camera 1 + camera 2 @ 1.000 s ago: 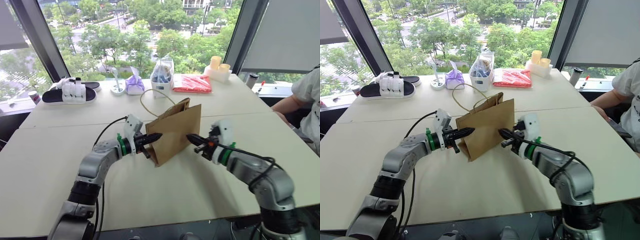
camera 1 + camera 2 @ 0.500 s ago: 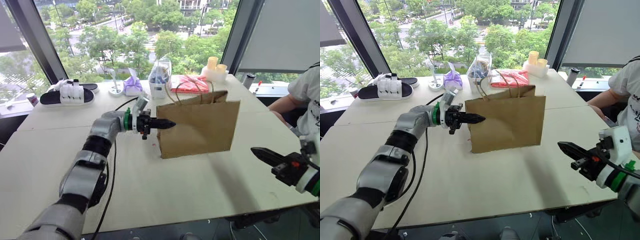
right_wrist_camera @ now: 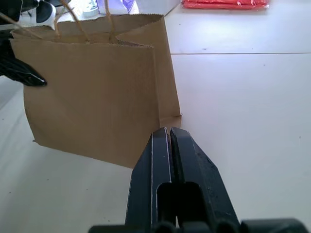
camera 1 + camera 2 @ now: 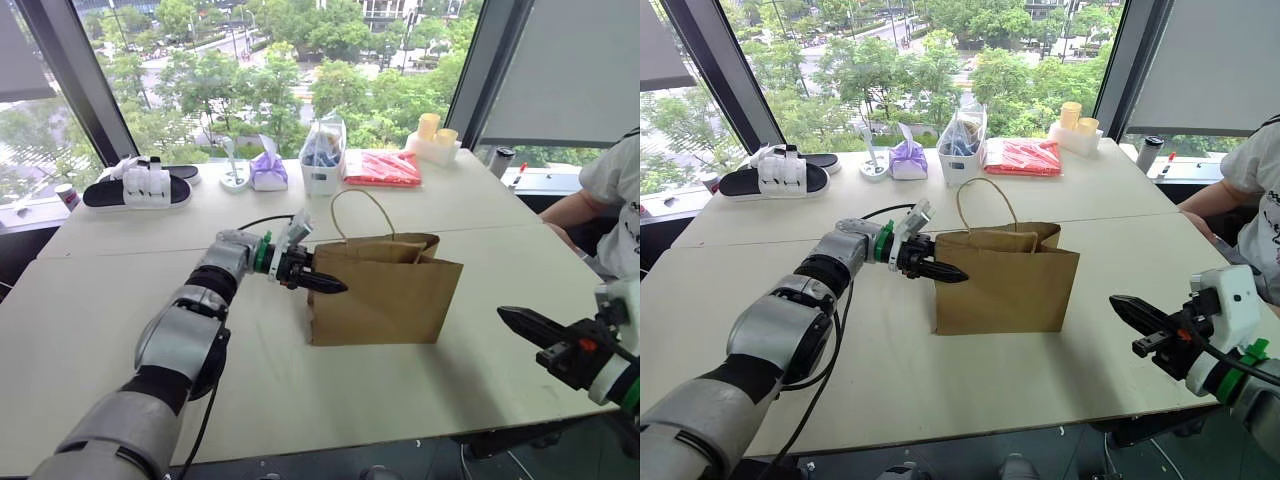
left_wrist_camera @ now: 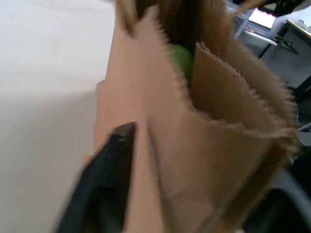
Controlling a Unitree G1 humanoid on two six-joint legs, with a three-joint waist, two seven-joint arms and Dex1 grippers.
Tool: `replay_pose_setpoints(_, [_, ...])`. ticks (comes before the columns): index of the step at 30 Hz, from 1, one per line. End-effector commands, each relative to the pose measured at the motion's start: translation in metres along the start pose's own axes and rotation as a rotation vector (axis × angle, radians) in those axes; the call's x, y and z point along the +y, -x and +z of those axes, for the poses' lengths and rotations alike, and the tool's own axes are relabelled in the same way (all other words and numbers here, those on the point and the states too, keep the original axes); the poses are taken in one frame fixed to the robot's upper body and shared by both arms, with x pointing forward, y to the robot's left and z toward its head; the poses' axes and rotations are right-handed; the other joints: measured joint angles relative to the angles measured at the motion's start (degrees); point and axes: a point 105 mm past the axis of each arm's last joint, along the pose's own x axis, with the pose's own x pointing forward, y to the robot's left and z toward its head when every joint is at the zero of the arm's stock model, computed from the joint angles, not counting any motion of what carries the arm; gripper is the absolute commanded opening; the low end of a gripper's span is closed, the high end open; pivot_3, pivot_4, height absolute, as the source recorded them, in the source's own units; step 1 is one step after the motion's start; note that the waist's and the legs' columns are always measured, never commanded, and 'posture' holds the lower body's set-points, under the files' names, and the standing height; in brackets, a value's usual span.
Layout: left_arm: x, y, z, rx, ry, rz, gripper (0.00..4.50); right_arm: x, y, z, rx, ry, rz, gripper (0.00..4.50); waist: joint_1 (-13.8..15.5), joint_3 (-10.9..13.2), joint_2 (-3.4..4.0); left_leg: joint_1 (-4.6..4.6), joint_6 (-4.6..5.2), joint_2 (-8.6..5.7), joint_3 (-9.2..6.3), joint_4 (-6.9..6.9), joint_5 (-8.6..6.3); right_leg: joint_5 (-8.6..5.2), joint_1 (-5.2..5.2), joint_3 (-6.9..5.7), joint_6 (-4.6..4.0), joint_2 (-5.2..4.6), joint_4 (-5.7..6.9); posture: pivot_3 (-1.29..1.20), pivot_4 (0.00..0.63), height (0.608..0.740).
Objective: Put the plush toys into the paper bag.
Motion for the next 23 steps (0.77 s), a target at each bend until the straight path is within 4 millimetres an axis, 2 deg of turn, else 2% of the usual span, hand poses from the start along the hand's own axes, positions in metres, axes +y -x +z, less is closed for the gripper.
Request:
replay_pose_setpoints(1, [0.002, 0.025, 0.016, -0.03, -0.063, 0.053, 4.46, 0.008, -0.006, 0.008, -0.003, 0.06, 0.063, 0.0, -0.19, 0.0, 0.0, 0.0, 0.0, 0.0, 0.0, 0.0, 0.0, 0.0, 0.0, 0.0, 0.0, 0.0, 0.0, 0.0, 0.15, 0.74])
replay_pose_setpoints(7, [-0.002, 0.076, 0.022, -0.074, -0.097, 0.181, 4.46, 0.013, -0.022, 0.01, 0.061, 0.149, 0.203, 0.0, -0.18, 0.0, 0.01, 0.07, 0.0, 0.02, 0.03, -0.03, 0.0, 0.0, 0.0, 0.02, 0.0, 0.02, 0.05, 0.0, 0.15, 0.74])
replay_pose_setpoints(9, [-0.005, 0.087, 0.024, -0.094, -0.084, 0.208, 4.46, 0.014, -0.028, 0.011, 0.068, 0.168, 0.227, 0.0, -0.06, 0.0, 0.01, 0.06, 0.0, 0.02, 0.01, -0.02, 0.0, 0.0, -0.01, 0.01, 0.0, 0.02, 0.05, 0.0, 0.15, 0.74])
replay_pose_setpoints(13, [-0.027, 0.109, 0.026, -0.138, -0.073, 0.293, 4.46, 0.017, -0.036, 0.009, 0.089, 0.198, 0.299, 0.0, -0.12, -0.01, 0.01, 0.01, 0.03, 0.05, -0.02, 0.02, -0.02, -0.01, -0.01, 0.03, 0.02, -0.02, 0.05, 0.0, 0.15, 0.74])
replay_pose_setpoints(17, [-0.071, 0.106, 0.01, -0.167, -0.035, 0.375, 4.46, 0.028, -0.031, 0.005, 0.11, 0.201, 0.369, 0.0, -0.11, -0.03, 0.06, 0.02, 0.11, 0.19, -0.03, -0.07, -0.07, -0.02, -0.1, 0.07, 0.03, -0.07, 0.12, 0.0, 0.15, 0.74])
replay_pose_setpoints(23, [-0.113, 0.092, -0.012, -0.206, 0.033, 0.515, 4.46, 0.041, -0.034, 0.012, 0.096, 0.199, 0.43, 0.0, 0.15, -0.02, 0.05, 0.07, 0.1, 0.2, -0.01, 0.02, -0.07, -0.02, 0.02, 0.08, 0.01, -0.09, 0.01, 0.0, 0.15, 0.74])
